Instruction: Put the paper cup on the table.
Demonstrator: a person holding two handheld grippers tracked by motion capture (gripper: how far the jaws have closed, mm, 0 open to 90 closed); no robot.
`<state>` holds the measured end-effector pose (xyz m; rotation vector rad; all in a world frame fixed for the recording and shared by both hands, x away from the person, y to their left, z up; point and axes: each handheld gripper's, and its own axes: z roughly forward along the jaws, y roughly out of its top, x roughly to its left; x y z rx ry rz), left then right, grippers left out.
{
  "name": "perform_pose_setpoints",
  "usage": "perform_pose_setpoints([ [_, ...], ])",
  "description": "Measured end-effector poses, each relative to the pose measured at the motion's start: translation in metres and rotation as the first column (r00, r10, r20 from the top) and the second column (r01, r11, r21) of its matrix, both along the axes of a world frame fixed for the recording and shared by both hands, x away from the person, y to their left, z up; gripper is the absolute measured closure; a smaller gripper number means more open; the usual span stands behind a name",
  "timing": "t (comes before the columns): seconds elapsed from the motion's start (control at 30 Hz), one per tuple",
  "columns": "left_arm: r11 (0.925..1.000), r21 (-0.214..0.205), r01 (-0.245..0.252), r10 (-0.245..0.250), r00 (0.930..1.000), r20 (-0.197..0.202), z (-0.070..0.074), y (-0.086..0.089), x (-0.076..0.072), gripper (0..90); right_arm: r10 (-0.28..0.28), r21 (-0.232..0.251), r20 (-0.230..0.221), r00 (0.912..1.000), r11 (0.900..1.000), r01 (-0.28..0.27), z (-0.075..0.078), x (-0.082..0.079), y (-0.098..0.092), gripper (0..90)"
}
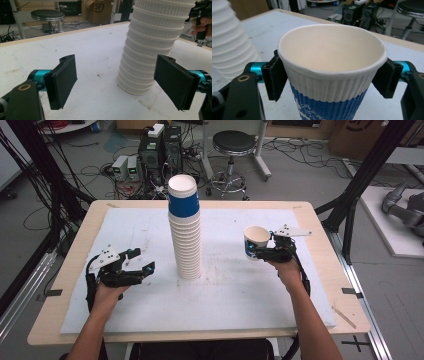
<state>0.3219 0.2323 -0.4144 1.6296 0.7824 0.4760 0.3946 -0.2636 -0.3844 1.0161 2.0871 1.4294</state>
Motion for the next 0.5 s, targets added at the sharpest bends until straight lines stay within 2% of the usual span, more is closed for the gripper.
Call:
perform_pose_setpoints([
  [0.13,1.0000,0.007,0.003,-0.003,0.9999,-0.014,-0.004,-0.001,0.001,18.4,-0.058,-0.026,-0.029,0.9979,0.9981,0.057,-0.013,0.006,0.000,23.3],
  [0.4,0.9999,0.000,-0.011,0.011,0.9999,-0.010,-0.003,0.002,0.001,18.4,-0.076,-0.071,-0.072,0.9945,0.9949,0.071,-0.037,0.001,-0.004,21.9],
  [0.5,1.0000,0.005,-0.008,0.008,0.9999,-0.015,-0.004,0.000,0.001,18.4,-0.083,-0.043,-0.062,0.9947,0.9959,0.080,-0.042,-0.004,-0.007,21.8],
])
